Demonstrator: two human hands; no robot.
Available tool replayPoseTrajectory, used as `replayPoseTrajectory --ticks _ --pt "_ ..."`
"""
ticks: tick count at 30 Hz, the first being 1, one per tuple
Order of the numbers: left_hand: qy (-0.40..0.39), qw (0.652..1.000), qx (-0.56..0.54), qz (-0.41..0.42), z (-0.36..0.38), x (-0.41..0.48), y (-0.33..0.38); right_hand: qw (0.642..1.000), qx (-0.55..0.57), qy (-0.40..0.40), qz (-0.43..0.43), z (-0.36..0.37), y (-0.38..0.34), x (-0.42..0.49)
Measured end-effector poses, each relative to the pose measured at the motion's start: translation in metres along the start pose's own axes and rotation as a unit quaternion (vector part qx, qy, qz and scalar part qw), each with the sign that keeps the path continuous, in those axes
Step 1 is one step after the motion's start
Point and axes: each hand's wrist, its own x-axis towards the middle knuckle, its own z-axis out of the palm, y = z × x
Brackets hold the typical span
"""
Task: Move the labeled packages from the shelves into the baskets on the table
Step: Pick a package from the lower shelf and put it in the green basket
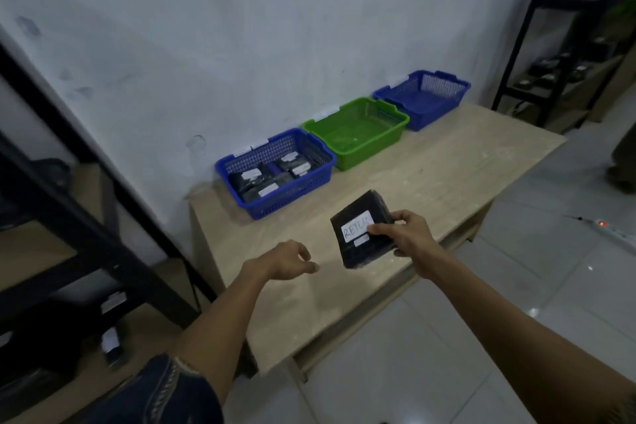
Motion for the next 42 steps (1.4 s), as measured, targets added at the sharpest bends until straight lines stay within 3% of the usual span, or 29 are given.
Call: replayPoseTrajectory --ticks 16,24,33,38,42 --pt "0.034 0.998 -0.04 -0.045 -0.101 0.206 0.093 0.997 -0.02 -0.069 0.015 -0.048 -0.09 0.268" --pt "0.091 0.987 -0.103 -0.084 -0.149 0.284 0.118 0.991 -0.046 -0.119 0.03 -0.041 -0.135 0.394" --pt "0.266 0.952 -0.108 -0.106 -0.163 0.381 0.119 0.986 -0.046 -0.151 0.052 -0.002 -0.152 0.502" --pt "0.296 0.942 -0.085 -0.135 -0.142 0.417 0.105 0.984 -0.072 -0.143 0.081 0.024 -0.134 0.556" --pt "0.347 0.918 -0.127 -0.146 -0.131 0.438 0.097 0.975 -0.085 -0.175 0.109 0.054 -0.11 0.592"
